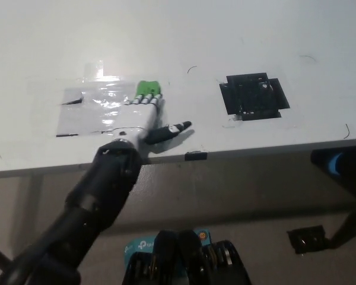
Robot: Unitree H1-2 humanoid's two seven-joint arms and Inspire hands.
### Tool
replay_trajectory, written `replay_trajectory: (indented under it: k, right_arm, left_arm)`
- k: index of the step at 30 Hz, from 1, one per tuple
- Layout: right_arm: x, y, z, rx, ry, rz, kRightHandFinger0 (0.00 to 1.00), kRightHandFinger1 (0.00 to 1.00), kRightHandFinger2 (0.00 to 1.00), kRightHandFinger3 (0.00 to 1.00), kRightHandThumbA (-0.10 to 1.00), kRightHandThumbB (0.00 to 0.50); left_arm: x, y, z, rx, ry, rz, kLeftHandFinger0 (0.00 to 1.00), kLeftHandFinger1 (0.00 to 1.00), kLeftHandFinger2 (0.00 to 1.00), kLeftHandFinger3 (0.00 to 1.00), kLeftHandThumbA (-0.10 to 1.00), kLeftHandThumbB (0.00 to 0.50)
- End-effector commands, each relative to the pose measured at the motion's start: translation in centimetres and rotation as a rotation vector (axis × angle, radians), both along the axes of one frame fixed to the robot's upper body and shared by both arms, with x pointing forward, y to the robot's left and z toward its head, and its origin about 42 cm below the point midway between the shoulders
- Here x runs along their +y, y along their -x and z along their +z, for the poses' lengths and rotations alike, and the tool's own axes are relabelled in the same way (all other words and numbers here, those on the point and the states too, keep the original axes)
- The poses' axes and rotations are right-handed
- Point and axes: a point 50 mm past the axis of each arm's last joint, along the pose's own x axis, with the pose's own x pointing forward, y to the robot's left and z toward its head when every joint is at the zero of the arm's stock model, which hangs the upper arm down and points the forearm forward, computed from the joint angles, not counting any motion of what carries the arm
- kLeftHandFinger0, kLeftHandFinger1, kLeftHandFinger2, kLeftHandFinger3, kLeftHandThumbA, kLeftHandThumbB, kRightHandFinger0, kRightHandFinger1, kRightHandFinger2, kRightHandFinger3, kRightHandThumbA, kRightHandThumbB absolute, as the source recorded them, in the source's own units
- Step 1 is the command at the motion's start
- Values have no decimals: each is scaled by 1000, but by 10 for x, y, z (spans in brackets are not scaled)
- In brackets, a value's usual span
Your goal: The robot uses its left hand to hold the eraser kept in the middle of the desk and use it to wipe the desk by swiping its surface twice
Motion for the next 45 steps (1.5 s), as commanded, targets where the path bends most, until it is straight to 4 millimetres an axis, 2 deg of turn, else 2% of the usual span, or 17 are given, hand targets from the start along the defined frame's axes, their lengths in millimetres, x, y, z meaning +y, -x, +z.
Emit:
replay_trajectory:
  k: [1, 7, 12, 13, 15, 22, 25, 28, 34, 35, 36, 38, 39, 40, 41, 42, 45]
  right_arm:
    - [-5, 0, 11, -73, 16, -38, 1000, 1000, 1000, 1000, 1000, 212]
    - [-12, 6, 9, -72, 11, -61, 1000, 1000, 1000, 1000, 1000, 254]
    - [-14, 14, 7, -68, 13, -75, 1000, 1000, 1000, 1000, 1000, 224]
    - [-16, 14, 5, -62, 19, -75, 1000, 1000, 1000, 1000, 1000, 242]
    - [-18, 16, 4, -62, 20, -82, 1000, 1000, 1000, 1000, 1000, 243]
    - [-17, 21, -4, -33, 11, -95, 1000, 1000, 1000, 1000, 1000, 229]
    - [-16, 21, -4, -54, -24, -74, 1000, 1000, 1000, 1000, 1000, 252]
    - [-17, 22, -3, -52, -12, -73, 1000, 1000, 1000, 1000, 1000, 232]
    - [-17, 22, -4, -28, 12, -76, 1000, 1000, 1000, 1000, 1000, 250]
    - [-17, 22, -4, -26, 8, -77, 1000, 1000, 1000, 1000, 1000, 231]
    - [-17, 22, -4, -25, 8, -77, 1000, 1000, 1000, 1000, 1000, 230]
    - [-19, 24, -5, -19, 10, -74, 1000, 1000, 1000, 1000, 1000, 216]
    - [-20, 25, -5, -16, 13, -80, 1000, 1000, 1000, 1000, 1000, 216]
    - [-20, 25, -6, -7, 18, -80, 1000, 1000, 1000, 1000, 1000, 223]
    - [-20, 25, -6, -8, 8, -78, 1000, 1000, 1000, 1000, 1000, 213]
    - [-21, 26, -7, -4, 10, -79, 1000, 1000, 1000, 1000, 1000, 211]
    - [-21, 29, -7, 2, 17, -74, 1000, 1000, 1000, 1000, 1000, 200]
  left_arm:
    - [94, 59, -104, 419, 27, 260, 1000, 1000, 1000, 1000, 1000, 500]
    - [135, 78, -121, 472, -10, 343, 1000, 1000, 1000, 1000, 1000, 500]
    - [159, 90, -128, 496, 8, 392, 1000, 1000, 1000, 1000, 1000, 500]
    - [168, 95, -130, 492, 2, 409, 1000, 1000, 1000, 1000, 1000, 500]
    - [172, 99, -133, 515, -4, 429, 1000, 1000, 1000, 1000, 1000, 500]
    - [169, 109, -141, 524, 11, 431, 1000, 1000, 1000, 1000, 1000, 500]
    - [166, 109, -142, 532, 18, 424, 1000, 1000, 1000, 1000, 1000, 500]
    - [161, 110, -144, 532, 44, 417, 1000, 1000, 1000, 1000, 1000, 500]
    - [155, 109, -142, 522, 64, 406, 1000, 1000, 1000, 1000, 1000, 500]
    - [153, 105, -135, 430, 68, 364, 1000, 1000, 1000, 1000, 1000, 500]
    - [153, 105, -135, 420, 69, 359, 1000, 1000, 1000, 1000, 1000, 500]
    - [143, 91, -111, 300, 70, 323, 1000, 1000, 1000, 1000, 1000, 500]
    - [141, 89, -108, 283, 68, 316, 1000, 1000, 1000, 1000, 1000, 500]
    - [138, 82, -92, 222, 68, 302, 1000, 1000, 1000, 1000, 1000, 500]
    - [131, 67, -55, 110, 53, 256, 1000, 1000, 1000, 1000, 1000, 500]
    - [129, 65, -48, 86, 55, 244, 1000, 1000, 1000, 1000, 1000, 500]
    - [122, 52, 0, -79, 68, 201, 1000, 1000, 1000, 1000, 1000, 499]
